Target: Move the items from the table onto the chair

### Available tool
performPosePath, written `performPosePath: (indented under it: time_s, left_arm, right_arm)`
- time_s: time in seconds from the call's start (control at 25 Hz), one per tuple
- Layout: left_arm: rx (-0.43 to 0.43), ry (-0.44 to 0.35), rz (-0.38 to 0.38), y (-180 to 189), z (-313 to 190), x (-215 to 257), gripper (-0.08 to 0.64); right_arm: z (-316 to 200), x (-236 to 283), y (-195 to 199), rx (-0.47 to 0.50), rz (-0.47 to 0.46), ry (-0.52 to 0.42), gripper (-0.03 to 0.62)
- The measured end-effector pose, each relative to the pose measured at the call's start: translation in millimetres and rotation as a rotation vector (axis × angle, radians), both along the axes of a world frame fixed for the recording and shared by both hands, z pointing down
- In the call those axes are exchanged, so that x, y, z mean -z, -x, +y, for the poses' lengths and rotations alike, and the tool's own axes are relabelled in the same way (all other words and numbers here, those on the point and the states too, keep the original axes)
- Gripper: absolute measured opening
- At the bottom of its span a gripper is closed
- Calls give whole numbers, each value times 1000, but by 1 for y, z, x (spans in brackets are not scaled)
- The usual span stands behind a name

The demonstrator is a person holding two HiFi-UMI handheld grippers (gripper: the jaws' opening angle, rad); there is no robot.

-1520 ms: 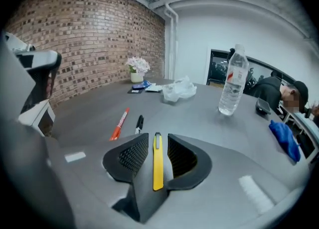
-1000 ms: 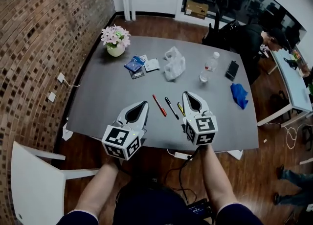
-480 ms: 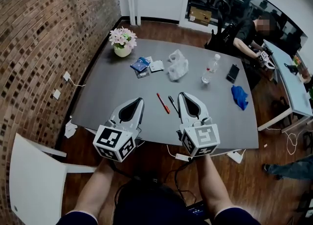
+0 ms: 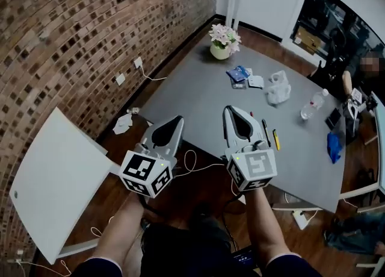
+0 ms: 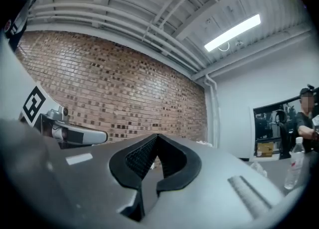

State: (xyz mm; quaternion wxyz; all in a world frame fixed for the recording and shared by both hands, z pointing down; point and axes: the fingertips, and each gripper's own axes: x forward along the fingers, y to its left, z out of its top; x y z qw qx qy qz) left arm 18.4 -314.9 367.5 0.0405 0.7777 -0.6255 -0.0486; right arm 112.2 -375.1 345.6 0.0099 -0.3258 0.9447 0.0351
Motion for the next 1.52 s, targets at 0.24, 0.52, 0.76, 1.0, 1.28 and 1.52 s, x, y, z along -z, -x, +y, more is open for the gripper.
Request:
performPosePath:
  time_s: [0.24, 0.52, 0.76, 1.0, 1.28, 1.52]
  left_arm:
    - [167, -25, 7, 105, 94, 9, 12]
    - [366, -29, -19, 226, 229, 15, 12]
    - [542, -32, -28, 310, 345, 12, 12]
    - [696, -32, -28, 369, 441, 14, 12]
    - [883, -31, 13, 408, 521, 10, 12]
    - [1018, -30, 14, 430, 548, 14, 12]
  right_arm:
    - [78, 2, 115, 164, -14, -16, 2]
    - [197, 13, 245, 348, -20, -43, 2]
    - [299, 11, 339, 513, -16, -63, 2]
    - [387, 8, 414, 669, 0, -62, 2]
    - [468, 0, 476, 887, 45, -33, 2]
    - [504, 1, 508, 1041, 48, -20, 2]
